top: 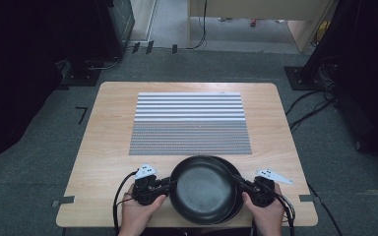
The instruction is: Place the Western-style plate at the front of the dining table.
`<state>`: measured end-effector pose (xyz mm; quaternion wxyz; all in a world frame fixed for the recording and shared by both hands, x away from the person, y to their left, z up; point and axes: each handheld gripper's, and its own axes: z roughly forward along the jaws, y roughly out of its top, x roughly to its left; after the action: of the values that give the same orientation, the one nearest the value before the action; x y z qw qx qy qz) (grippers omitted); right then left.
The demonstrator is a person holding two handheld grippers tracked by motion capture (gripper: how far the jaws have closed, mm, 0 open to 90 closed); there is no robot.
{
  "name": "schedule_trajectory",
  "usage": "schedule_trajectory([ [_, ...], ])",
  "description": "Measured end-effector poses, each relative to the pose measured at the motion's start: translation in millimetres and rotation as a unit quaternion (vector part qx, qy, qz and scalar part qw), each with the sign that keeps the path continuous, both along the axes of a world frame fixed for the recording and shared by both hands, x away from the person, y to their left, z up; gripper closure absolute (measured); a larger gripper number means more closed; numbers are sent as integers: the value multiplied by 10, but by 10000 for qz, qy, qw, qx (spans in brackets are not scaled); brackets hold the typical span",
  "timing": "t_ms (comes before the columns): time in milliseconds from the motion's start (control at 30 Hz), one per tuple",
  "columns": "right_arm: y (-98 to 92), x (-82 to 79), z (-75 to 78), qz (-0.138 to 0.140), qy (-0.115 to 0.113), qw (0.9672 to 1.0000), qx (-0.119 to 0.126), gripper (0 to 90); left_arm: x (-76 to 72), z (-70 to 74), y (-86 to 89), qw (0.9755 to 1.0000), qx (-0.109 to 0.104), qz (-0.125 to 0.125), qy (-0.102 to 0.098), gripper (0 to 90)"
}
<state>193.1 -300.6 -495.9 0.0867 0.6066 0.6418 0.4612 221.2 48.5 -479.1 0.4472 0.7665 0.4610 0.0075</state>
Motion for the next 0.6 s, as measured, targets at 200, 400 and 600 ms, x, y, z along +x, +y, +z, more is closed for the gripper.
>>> schedule_trajectory([
  [200, -12, 3, -25, -1, 212, 9996, 162, 806, 1, -20, -11, 10000, 10, -29, 28, 698],
  [400, 14, -37, -66, -158, 395, 9984, 364, 778, -5, -19, -11, 10000, 37, -38, -21, 697],
  [600, -17, -21, -105, -342, 609, 9941, 830, 804, -9, -25, -6, 10000, -21, -7, 13, 699],
])
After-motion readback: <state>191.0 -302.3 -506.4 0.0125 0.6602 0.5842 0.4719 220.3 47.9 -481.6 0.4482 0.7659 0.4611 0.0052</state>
